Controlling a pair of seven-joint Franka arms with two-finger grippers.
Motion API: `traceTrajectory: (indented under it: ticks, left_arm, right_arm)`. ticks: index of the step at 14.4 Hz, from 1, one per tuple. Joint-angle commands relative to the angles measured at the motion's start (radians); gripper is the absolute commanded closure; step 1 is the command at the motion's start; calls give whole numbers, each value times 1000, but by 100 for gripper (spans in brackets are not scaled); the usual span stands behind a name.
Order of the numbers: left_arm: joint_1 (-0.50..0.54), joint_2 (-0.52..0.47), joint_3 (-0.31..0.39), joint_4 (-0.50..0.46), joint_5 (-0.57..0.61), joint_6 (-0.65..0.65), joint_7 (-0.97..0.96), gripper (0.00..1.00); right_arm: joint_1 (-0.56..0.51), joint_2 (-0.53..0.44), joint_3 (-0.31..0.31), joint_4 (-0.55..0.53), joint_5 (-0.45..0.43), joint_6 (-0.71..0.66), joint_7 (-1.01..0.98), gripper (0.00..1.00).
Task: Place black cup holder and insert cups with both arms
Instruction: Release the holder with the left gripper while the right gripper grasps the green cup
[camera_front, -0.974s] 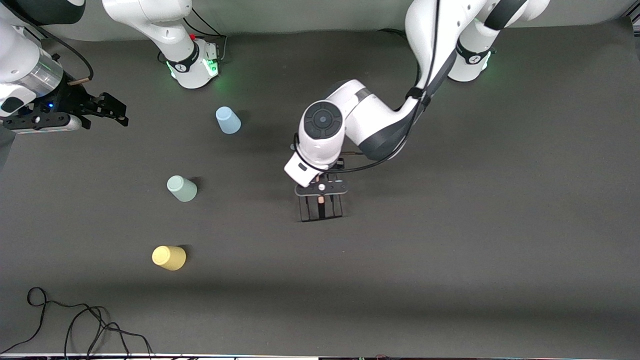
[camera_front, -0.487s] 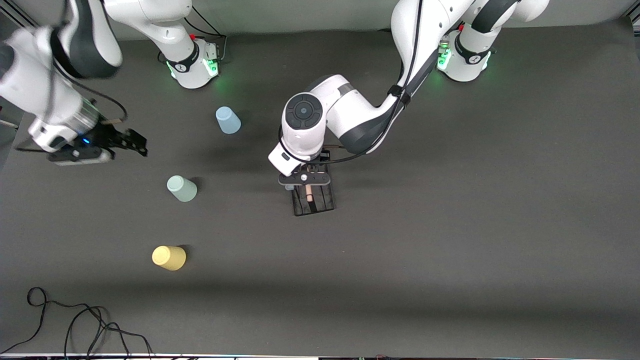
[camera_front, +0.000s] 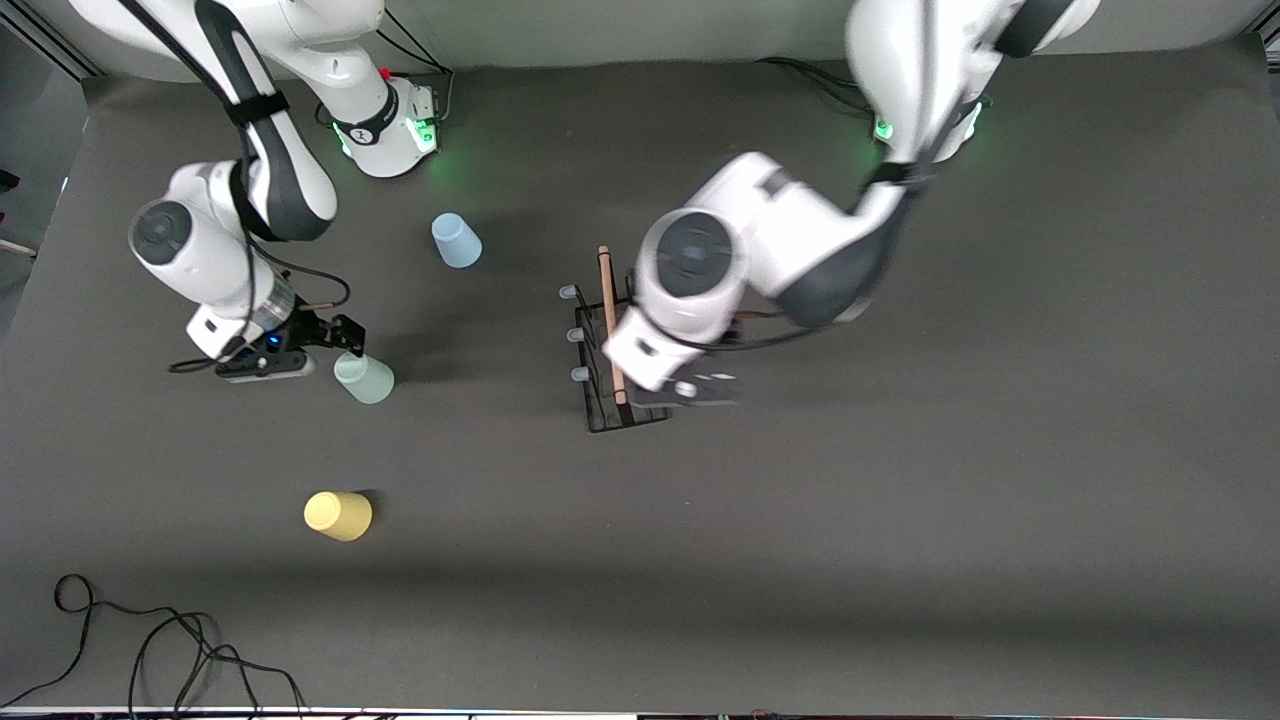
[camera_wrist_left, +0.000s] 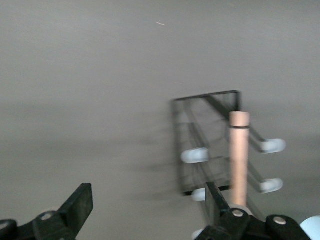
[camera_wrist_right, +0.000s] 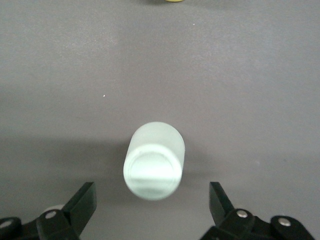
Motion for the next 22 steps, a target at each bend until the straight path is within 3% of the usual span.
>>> traceTrajectory:
  ticks: [1, 3, 6, 8, 10, 12, 15, 18, 19, 22]
  left_arm:
    - [113, -110, -2, -28, 0, -180, 171, 0]
    - [208, -164, 0, -32, 11, -257, 293, 0]
    - [346, -227, 1, -43, 63, -331, 475, 0]
    - [435, -276, 0, -81, 81, -341, 578, 0]
    - [506, -332, 0, -141, 81, -318, 624, 1]
    - [572, -348, 0, -149, 81, -298, 683, 1]
    - [649, -354, 0, -179, 78, -258, 683, 2]
    - [663, -476, 0, -396, 72, -88, 700, 2]
    - [663, -521, 0, -478, 71, -33, 700, 2]
    - [663, -622, 0, -657, 71, 72, 700, 2]
  right_arm:
    - [14, 84, -7, 7, 25, 92, -2, 0]
    - [14, 113, -7, 7, 25, 114, -1, 2]
    - [16, 132, -7, 7, 25, 117, -1, 47]
    - [14, 109, -7, 13, 26, 96, 10, 71]
    - [16, 31, -3, 39, 26, -2, 30, 75]
    - [19, -55, -2, 114, 26, -192, 36, 75]
    - [19, -114, -3, 357, 23, -574, 77, 79]
    - [19, -109, -3, 588, 14, -850, 146, 83]
    - [19, -112, 1, 631, 14, -903, 181, 89]
    - [126, -104, 6, 700, 18, -989, 489, 89]
